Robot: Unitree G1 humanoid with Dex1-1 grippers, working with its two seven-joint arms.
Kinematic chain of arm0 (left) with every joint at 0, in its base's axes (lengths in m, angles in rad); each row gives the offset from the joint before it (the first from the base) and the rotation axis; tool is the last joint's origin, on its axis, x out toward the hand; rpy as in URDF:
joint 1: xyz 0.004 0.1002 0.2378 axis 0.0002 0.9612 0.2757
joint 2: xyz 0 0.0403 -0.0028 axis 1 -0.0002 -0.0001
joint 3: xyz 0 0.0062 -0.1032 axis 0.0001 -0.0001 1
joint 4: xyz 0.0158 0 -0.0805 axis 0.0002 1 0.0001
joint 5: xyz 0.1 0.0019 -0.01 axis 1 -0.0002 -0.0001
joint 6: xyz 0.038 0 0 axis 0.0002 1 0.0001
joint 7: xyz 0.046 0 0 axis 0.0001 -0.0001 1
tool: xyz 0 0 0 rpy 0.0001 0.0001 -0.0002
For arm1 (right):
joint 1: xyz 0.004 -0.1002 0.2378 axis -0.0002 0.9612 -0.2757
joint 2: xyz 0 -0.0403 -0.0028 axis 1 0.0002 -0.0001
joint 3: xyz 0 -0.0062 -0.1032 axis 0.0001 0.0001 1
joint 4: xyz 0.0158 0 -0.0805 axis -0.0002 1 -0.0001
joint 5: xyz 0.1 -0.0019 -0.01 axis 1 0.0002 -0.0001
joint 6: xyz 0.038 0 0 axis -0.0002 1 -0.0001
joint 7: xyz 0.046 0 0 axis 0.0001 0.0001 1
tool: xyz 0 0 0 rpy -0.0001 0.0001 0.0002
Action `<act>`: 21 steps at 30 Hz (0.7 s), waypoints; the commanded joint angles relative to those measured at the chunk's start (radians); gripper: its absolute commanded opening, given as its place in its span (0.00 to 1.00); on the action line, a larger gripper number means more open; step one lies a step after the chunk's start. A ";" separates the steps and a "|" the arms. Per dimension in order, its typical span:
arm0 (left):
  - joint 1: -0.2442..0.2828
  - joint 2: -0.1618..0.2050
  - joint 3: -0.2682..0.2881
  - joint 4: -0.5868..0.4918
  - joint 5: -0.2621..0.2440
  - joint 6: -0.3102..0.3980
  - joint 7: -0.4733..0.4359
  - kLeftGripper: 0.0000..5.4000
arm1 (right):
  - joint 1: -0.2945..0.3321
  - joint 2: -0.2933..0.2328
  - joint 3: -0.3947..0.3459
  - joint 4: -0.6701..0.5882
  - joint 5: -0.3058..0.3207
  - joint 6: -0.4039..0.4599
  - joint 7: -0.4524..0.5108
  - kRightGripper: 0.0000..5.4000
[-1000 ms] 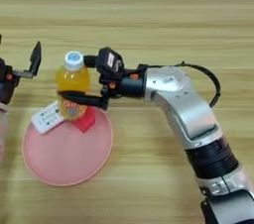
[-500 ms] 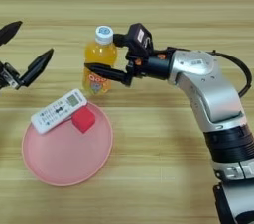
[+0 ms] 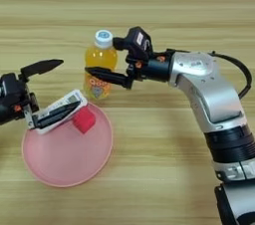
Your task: Move the objects on the table
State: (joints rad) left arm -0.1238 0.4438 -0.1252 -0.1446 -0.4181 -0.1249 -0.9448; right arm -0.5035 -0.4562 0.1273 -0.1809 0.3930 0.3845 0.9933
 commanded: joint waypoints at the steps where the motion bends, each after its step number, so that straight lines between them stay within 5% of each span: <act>1: -0.018 -0.004 -0.012 -0.007 0.018 0.013 -0.003 1.00 | 0.000 -0.009 0.011 -0.092 0.031 0.014 0.008 0.67; 21: 0.009 -0.007 -0.101 -0.020 0.033 0.011 -0.062 0.94 | 0.034 0.023 0.095 -0.223 0.045 0.057 -0.030 0.67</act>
State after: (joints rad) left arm -0.1250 0.4328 -0.2092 -0.1433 -0.3960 -0.1225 -0.9854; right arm -0.4560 -0.4405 0.2257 -0.3657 0.4175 0.4332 0.9813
